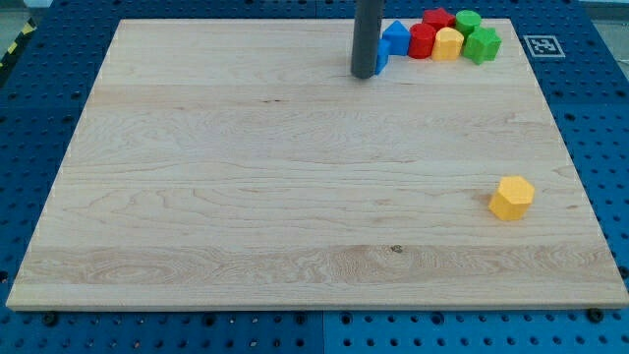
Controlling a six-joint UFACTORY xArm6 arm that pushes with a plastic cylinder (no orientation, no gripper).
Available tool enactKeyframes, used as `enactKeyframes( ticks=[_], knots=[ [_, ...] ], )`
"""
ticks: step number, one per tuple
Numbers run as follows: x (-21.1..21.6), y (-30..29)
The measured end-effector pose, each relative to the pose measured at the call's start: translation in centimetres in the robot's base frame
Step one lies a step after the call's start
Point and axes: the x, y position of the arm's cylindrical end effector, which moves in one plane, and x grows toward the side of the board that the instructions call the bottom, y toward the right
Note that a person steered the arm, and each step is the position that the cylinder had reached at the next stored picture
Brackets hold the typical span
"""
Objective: Point your arm towards bottom right
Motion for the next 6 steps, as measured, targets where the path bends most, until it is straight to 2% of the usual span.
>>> enactKeyframes(
  ticks=[1, 2, 3, 4, 5, 6],
  knots=[
    [-2.3, 1.7],
    [-2.3, 1.7],
    [5.0, 1.2],
    [14.6, 2.0],
    [24.9, 6.3],
    [29.2, 14.3]
  ],
)
